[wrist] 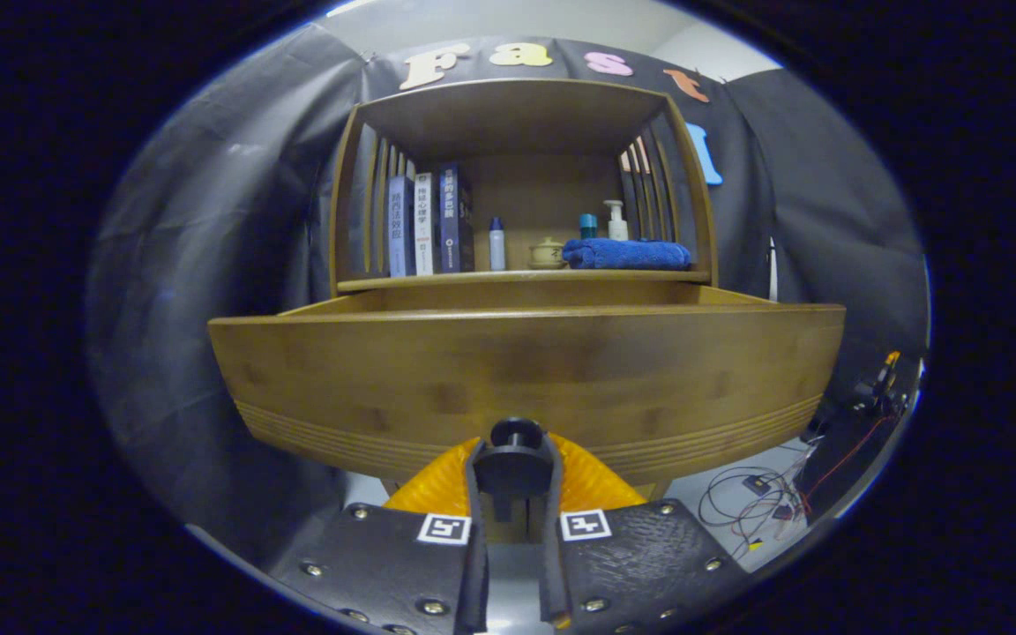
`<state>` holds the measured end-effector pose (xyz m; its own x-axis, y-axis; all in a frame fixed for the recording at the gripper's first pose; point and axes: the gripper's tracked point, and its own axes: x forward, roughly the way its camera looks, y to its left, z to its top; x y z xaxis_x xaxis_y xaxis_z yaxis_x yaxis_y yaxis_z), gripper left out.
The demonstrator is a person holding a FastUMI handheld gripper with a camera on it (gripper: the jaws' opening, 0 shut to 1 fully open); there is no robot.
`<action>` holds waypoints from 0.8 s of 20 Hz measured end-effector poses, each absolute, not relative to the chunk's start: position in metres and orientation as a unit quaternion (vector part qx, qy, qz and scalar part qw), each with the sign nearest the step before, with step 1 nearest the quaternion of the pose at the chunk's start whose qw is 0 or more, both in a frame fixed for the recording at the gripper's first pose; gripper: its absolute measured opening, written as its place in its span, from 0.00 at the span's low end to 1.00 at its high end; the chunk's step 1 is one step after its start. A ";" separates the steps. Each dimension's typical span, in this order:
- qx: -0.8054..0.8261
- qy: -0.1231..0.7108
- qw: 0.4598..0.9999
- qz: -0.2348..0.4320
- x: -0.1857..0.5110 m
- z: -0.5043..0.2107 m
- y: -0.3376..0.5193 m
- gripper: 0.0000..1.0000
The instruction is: Pull open the drawer, take out the items inside it, and place them on the countertop above the cabinet.
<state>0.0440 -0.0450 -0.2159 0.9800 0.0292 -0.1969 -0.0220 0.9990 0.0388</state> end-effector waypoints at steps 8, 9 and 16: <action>0.010 0.110 0.994 0.018 0.015 -0.223 -0.045 0.23; 0.011 0.107 0.994 0.013 0.015 -0.226 -0.045 0.23; 0.069 0.130 0.989 0.029 0.014 -0.215 -0.033 0.65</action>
<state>0.0143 -0.0334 -0.2151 0.9644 0.0759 -0.2532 -0.0400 0.9888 0.1440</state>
